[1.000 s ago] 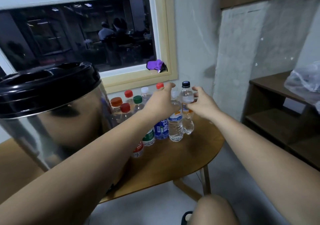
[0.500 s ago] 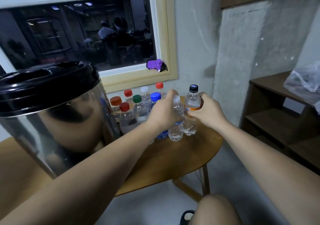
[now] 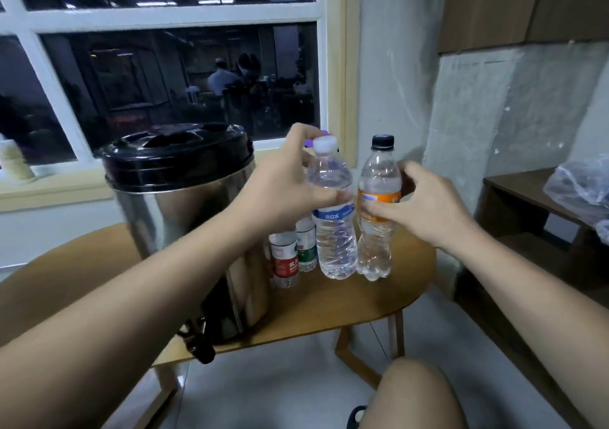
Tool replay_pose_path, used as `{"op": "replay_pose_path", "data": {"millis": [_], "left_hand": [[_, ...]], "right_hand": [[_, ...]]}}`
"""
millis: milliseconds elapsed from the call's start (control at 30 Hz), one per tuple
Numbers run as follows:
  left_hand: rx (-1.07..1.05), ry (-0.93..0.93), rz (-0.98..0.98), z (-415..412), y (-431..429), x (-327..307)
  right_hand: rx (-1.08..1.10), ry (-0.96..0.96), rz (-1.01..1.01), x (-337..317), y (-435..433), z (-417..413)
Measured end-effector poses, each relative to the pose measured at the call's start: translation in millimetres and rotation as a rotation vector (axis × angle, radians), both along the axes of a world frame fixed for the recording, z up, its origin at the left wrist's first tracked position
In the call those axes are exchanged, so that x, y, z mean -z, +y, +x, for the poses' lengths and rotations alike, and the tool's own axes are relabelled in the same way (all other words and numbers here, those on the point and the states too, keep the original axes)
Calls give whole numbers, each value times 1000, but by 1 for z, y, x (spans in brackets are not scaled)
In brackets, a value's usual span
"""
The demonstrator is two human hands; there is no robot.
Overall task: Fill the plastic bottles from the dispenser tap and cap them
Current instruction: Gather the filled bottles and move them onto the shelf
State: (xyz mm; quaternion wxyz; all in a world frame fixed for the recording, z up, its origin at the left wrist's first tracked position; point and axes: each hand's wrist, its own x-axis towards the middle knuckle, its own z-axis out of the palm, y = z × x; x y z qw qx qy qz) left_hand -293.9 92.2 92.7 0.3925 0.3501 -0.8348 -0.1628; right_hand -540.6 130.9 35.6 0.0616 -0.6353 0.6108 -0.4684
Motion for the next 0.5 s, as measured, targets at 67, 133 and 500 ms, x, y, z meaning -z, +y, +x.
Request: {"op": "replay_pose_path", "data": {"millis": [67, 133, 500], "left_hand": [[-6, 25, -30, 26, 20, -14], [-4, 59, -46, 53, 39, -25], [-125, 190, 15, 234, 117, -53]], "right_hand": [[-50, 0, -34, -19, 19, 21], [-107, 3, -65, -38, 37, 45], [-523, 23, -44, -99, 71, 209]]}}
